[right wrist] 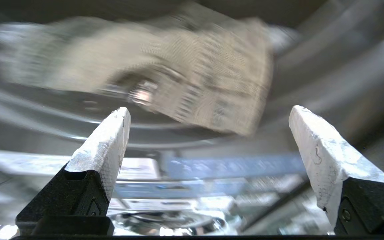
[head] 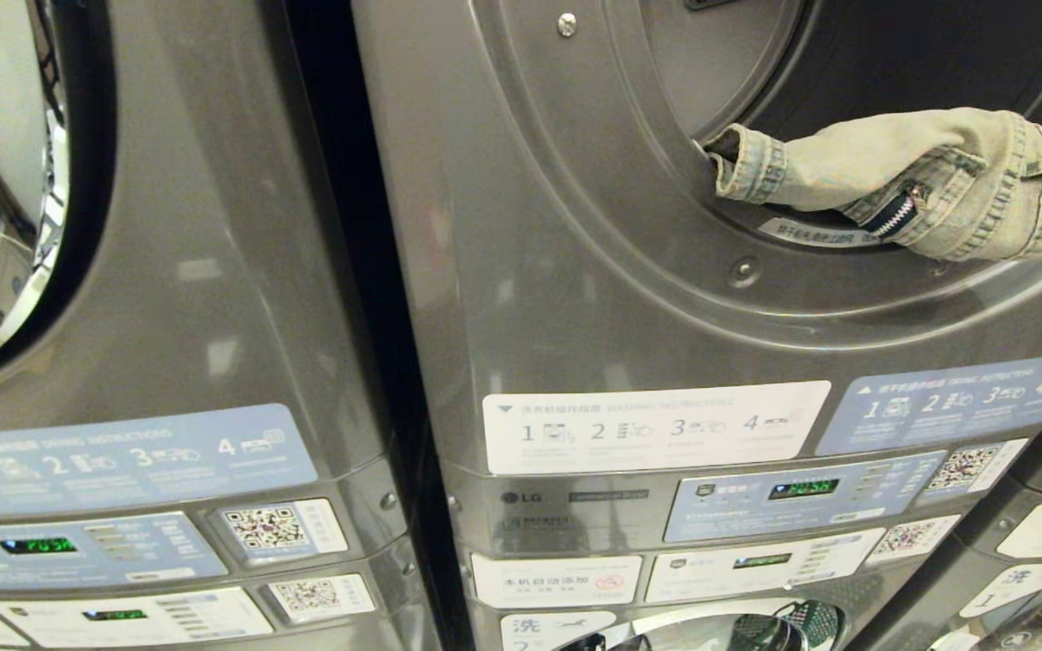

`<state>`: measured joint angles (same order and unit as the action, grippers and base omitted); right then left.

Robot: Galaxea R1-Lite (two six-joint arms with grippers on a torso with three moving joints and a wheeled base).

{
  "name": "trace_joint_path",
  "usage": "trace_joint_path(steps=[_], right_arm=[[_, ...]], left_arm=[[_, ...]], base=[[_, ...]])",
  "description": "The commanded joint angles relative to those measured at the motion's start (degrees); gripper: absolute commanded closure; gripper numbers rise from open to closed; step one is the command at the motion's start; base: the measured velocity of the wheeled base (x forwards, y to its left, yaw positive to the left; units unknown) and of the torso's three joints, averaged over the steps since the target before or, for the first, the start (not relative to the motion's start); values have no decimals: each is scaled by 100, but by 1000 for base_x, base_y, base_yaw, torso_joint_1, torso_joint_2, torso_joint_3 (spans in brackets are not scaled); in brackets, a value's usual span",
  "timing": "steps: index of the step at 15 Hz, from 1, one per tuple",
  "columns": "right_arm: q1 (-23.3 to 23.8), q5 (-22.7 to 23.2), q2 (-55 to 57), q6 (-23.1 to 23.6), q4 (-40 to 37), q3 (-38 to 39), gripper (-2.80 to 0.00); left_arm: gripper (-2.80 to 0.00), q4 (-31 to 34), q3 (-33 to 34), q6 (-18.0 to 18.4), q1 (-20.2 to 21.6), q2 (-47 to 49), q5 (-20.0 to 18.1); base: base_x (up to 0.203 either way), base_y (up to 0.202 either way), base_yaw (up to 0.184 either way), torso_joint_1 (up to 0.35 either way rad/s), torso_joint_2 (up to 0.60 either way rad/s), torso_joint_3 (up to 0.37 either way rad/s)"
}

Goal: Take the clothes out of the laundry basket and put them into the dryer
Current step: Put the clothes in the dryer

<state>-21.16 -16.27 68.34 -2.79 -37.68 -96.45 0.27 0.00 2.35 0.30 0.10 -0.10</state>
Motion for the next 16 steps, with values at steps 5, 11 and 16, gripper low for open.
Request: trace_joint_path(steps=[5, 11, 16], right_arm=[[147, -843, 340, -291, 165, 432, -280], [322, -751, 648, -1039, 503, 676, -280], [340, -530, 977, -1193, 948, 681, 0]], left_arm=[[0, 0, 9, -6, 5, -1, 1], [0, 0, 9, 2, 5, -1, 1], [0, 0, 9, -6, 5, -1, 1]], base=[[0, 0, 0, 0, 0, 0], [0, 0, 0, 0, 0, 0], [0, 0, 0, 0, 0, 0]])
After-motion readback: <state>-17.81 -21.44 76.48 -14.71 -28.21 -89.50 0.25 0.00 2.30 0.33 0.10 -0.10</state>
